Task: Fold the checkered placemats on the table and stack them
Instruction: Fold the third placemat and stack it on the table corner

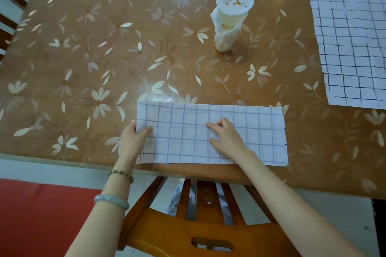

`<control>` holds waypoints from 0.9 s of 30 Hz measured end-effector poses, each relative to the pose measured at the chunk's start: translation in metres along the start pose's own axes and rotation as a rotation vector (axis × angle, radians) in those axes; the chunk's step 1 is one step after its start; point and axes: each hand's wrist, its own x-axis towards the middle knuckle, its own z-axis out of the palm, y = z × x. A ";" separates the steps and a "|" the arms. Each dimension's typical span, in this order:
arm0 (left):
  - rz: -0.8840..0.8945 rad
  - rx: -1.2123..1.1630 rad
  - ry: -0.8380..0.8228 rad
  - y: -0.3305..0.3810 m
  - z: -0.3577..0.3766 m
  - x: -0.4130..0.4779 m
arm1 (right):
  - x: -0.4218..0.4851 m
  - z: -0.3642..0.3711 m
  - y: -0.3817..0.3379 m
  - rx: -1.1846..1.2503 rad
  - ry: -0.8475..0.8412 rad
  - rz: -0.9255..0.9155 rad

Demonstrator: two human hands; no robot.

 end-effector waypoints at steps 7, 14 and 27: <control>0.079 0.105 -0.019 0.019 -0.030 -0.001 | 0.004 0.008 -0.013 -0.103 0.028 0.022; 0.123 0.182 -0.014 0.035 -0.057 -0.007 | 0.013 0.016 -0.031 -0.130 0.042 0.027; 0.286 0.039 -0.247 0.095 -0.050 -0.053 | 0.017 0.016 -0.037 -0.197 -0.050 0.105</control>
